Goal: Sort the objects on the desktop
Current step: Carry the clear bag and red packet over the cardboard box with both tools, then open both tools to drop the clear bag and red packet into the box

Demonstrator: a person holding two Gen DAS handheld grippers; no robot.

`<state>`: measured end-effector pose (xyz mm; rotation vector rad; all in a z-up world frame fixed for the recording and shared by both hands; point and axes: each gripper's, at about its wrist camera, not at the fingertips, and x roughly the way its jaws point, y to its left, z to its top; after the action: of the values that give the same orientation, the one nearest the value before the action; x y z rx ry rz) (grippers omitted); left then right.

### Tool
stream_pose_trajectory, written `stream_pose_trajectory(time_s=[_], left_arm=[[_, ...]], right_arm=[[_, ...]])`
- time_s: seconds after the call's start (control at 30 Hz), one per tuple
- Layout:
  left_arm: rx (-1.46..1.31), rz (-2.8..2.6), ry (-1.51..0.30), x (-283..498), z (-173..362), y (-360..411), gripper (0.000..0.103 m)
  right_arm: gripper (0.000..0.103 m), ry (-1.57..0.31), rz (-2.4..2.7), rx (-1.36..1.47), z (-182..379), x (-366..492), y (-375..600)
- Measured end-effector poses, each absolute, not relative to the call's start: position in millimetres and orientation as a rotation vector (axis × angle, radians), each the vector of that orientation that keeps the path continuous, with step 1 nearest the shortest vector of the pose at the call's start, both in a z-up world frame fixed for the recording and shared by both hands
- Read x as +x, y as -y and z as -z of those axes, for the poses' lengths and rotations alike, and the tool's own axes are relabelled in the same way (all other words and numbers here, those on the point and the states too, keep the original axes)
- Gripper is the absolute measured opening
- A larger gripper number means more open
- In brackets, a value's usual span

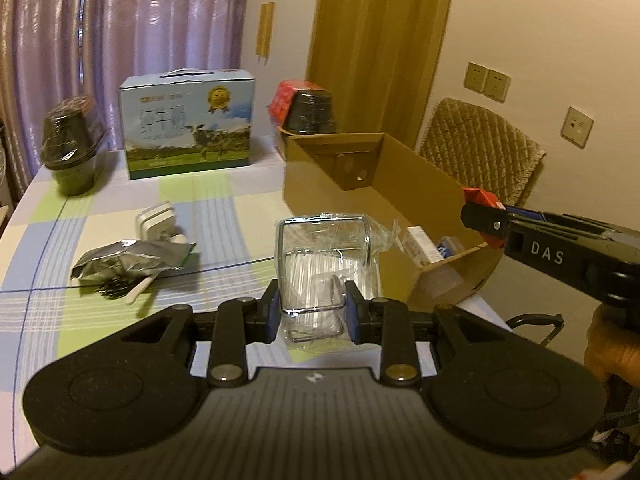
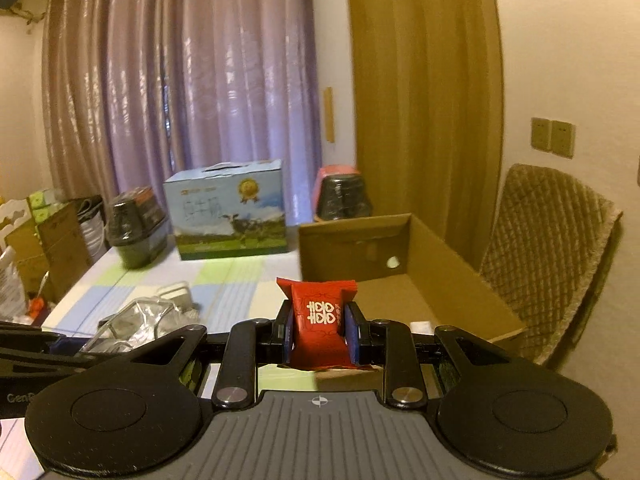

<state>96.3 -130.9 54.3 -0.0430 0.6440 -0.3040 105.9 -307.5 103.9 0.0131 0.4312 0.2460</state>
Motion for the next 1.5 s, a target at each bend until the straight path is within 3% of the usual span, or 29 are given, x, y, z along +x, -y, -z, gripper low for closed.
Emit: stream_pose_trajectory(time_s=[0.93,1.07,1.5], left_arm=[[-0.072,0.435,-0.655,210,-40,248,0.027],[-0.071,0.426,-0.627,224,-36,256,0.036],[-0.115,0.361,-0.626,203,-28,203,0.043]], right_arm=[[0.023,-0.478,-0.133,0.004,-90,199,409],[0.023,-0.488,-0.135,0.003,-88,211,409],[0.023,-0.536,-0.191,0.045,-75,234,401]])
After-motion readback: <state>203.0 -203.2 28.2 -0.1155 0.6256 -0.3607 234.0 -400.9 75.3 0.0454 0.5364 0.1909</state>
